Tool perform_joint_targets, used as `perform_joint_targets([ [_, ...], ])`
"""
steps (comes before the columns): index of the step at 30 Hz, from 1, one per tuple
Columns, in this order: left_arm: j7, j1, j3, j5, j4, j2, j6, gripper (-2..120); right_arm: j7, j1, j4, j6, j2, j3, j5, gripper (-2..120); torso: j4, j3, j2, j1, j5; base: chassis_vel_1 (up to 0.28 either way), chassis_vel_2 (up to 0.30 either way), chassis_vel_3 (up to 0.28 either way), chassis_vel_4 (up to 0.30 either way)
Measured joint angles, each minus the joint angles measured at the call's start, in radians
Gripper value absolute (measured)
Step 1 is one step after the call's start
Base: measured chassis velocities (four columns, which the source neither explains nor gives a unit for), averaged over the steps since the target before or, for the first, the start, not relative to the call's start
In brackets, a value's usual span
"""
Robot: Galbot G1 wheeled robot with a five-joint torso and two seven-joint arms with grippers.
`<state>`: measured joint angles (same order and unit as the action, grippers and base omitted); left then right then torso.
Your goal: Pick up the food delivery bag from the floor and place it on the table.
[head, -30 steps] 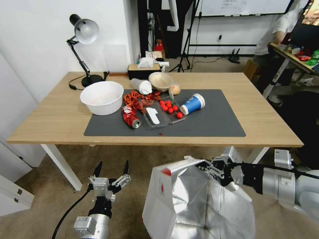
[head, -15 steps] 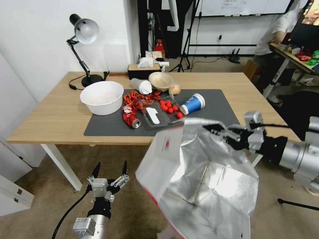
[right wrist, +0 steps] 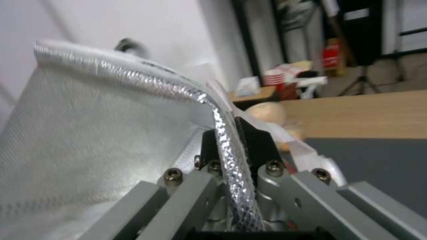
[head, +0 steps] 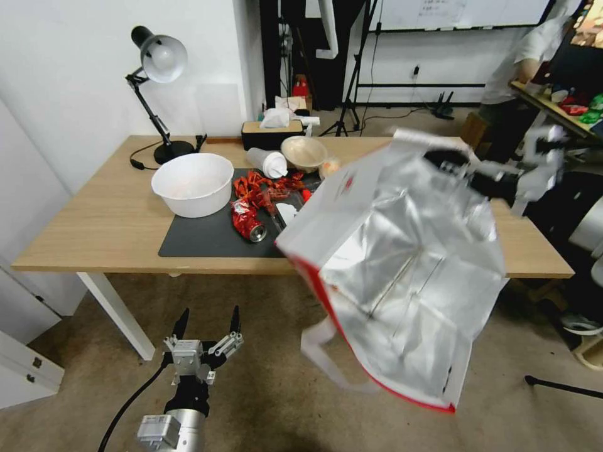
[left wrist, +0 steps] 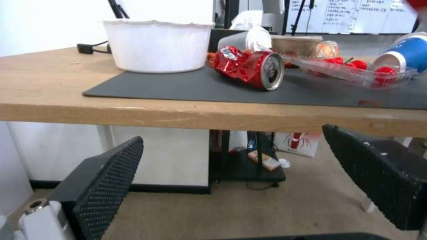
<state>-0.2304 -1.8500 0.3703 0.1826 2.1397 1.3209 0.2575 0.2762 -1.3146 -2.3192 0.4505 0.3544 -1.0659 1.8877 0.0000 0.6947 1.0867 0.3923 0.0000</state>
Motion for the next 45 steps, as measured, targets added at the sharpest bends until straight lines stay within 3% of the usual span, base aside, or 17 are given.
perform_joint_targets([
  [5,0.0,0.001,-0.001,-0.004,-0.004,0.0,0.0,100,0.165,0.116,0.089,0.015,0.002,0.067,0.043,0,0.0002,0.0,-0.001,0.0,0.0,0.0,0.0,0.0,0.0],
  [13,-0.002,0.004,-0.005,-0.009,-0.003,0.0,-0.003,100,0.256,0.119,0.166,0.08,0.031,0.077,0.043,0,-0.0001,0.0,-0.001,0.0,0.0002,0.0,0.0,0.0,0.0],
  [45,-0.016,0.013,-0.014,-0.007,-0.02,-0.003,-0.015,100,0.356,0.167,0.29,0.157,0.011,0.139,-0.01,0,0.0,-0.001,-0.001,0.0,-0.0001,0.0,0.0,0.0,0.0],
])
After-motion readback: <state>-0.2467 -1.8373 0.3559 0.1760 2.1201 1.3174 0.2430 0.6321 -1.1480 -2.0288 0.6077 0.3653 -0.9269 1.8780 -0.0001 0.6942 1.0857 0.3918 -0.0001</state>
